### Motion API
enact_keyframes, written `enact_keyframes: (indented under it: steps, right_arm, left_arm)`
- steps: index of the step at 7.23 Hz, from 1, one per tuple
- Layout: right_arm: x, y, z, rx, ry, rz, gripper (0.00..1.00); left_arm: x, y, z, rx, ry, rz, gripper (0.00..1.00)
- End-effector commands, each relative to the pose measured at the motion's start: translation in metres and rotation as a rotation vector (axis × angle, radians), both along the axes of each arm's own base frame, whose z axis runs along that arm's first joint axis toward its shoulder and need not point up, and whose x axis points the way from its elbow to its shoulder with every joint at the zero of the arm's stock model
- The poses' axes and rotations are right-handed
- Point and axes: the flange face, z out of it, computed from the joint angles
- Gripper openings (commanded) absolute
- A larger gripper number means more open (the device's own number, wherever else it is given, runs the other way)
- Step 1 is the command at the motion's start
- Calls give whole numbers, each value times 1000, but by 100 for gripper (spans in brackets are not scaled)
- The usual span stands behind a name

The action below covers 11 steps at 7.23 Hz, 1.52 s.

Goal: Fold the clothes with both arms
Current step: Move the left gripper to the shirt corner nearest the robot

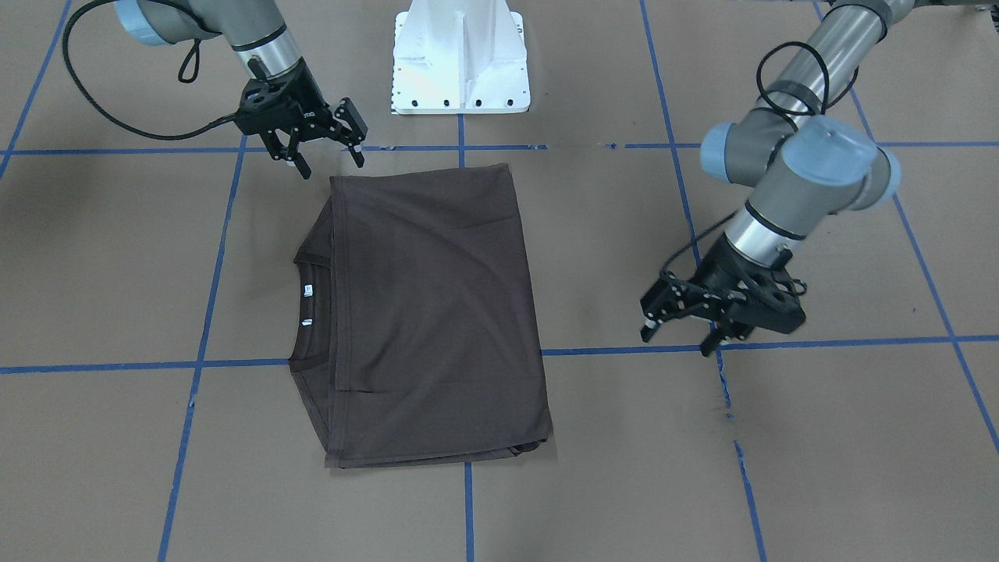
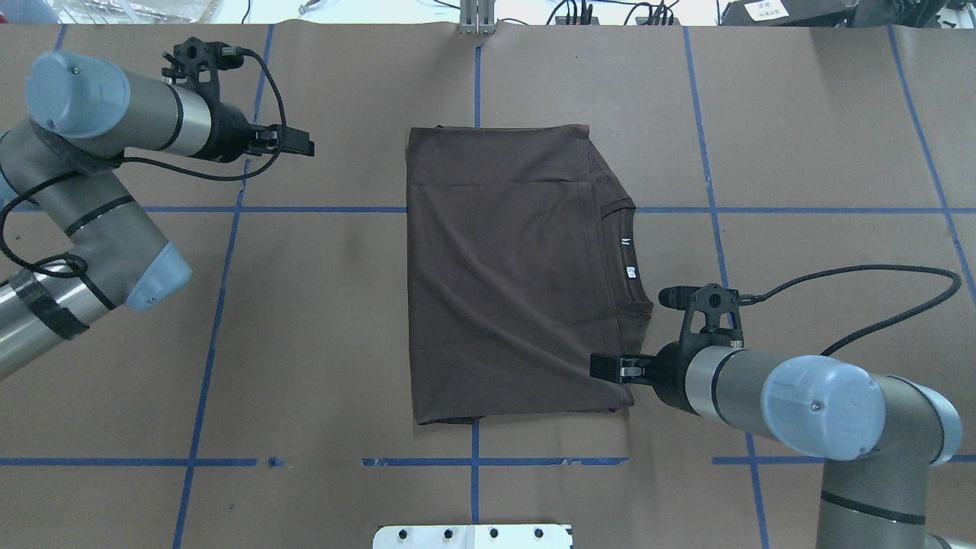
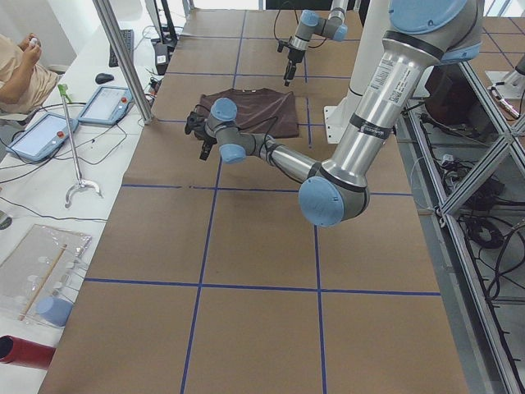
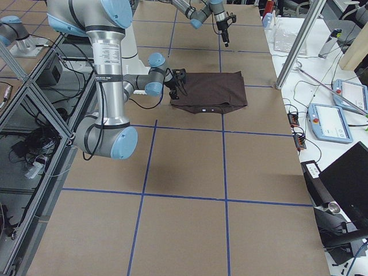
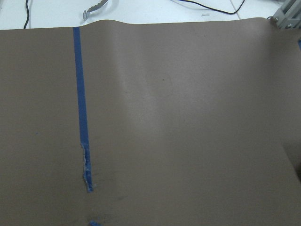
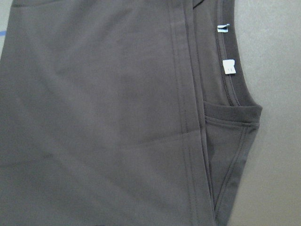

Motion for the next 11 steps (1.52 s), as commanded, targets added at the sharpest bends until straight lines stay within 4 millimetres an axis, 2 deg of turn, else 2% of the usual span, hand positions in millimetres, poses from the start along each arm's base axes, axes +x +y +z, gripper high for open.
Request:
enact_keyframes:
  steps: [1, 2, 3, 4, 5, 6, 7, 8, 9, 11]
  right_arm:
    - [22, -22, -2, -69, -59, 83, 100]
    - [28, -30, -4, -82, -69, 113, 100]
    - [31, -36, -2, -86, -67, 126, 100]
    - [33, -38, -2, -85, -67, 132, 100]
    - [32, -38, -1, -86, -64, 132, 100]
    - [32, -38, 1, -87, -61, 132, 100]
    - [32, -38, 1, -87, -61, 132, 100]
    - [32, -38, 1, -87, -61, 132, 100]
    - [32, -38, 1, -87, -61, 132, 100]
    - [32, -38, 0, -86, -62, 132, 100]
  left_arm:
    - [40, 118, -29, -162, 153, -15, 100]
    - [63, 167, -47, -266, 236, -48, 93]
    - [97, 207, -50, -409, 302, -110, 71]
    - [124, 242, -51, -477, 340, -158, 56]
    - [138, 262, -49, -500, 319, -159, 55]
    - [152, 277, -52, -525, 298, -150, 56]
    - [157, 283, -52, -530, 291, -140, 57]
    - [164, 292, -45, -539, 276, -130, 58]
    - [174, 310, -45, -554, 272, -115, 58]
    - [182, 316, -52, -552, 281, -125, 58]
